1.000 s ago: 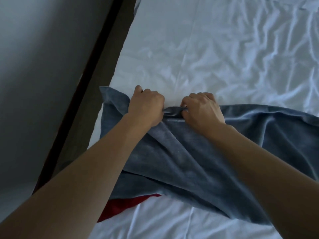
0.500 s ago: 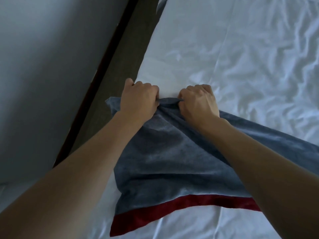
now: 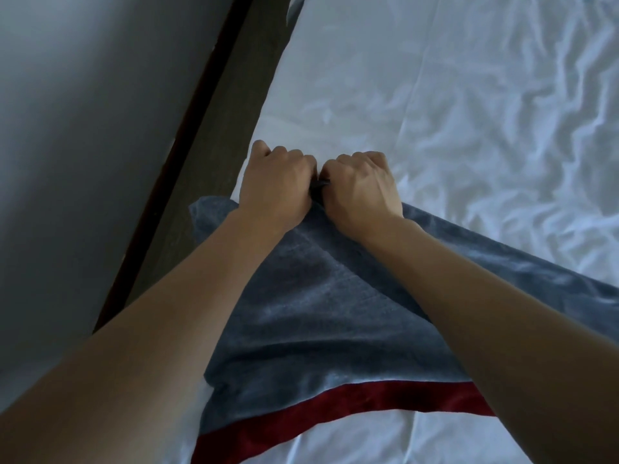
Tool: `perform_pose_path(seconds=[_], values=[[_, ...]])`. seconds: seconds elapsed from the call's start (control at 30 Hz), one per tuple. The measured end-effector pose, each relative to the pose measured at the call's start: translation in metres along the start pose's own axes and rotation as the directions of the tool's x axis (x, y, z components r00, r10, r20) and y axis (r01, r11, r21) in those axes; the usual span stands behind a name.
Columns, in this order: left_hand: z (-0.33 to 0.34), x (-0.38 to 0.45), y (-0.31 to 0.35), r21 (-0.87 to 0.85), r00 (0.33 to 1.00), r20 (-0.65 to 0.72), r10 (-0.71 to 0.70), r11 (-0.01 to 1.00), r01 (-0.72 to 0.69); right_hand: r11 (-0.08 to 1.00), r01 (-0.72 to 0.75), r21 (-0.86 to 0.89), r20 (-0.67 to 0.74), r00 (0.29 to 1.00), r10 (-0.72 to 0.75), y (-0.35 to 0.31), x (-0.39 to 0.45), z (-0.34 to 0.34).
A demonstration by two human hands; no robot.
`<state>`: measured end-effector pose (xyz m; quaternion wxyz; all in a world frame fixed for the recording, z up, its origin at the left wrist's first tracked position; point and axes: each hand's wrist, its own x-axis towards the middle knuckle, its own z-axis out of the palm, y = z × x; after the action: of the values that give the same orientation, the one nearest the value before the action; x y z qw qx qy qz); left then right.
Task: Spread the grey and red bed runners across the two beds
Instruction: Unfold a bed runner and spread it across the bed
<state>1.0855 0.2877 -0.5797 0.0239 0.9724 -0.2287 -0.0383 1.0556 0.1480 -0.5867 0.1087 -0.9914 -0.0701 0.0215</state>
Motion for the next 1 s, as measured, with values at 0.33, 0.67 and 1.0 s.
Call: perform_pose_path(seconds=[0.33, 0.67, 1.0], values=[[0.0, 0.038, -0.009, 0.017, 0.998, -0.053, -0.021, 1.0, 0.022, 0.998, -0.059, 0.003, -0.039, 0.998, 0.059, 0.008, 0.038, -0.004], [-0.004, 0.067, -0.044, 0.029, 0.991, -0.08, -0.105, 0.994, 0.108, 0.999, -0.01, -0.038, -0.048, 0.999, 0.008, -0.009, 0.089, 0.001], [-0.009, 0.061, 0.043, -0.021, 1.0, -0.017, 0.014, 1.0, -0.014, 0.997, -0.079, -0.006, -0.089, 0.993, 0.078, 0.065, 0.018, -0.016]])
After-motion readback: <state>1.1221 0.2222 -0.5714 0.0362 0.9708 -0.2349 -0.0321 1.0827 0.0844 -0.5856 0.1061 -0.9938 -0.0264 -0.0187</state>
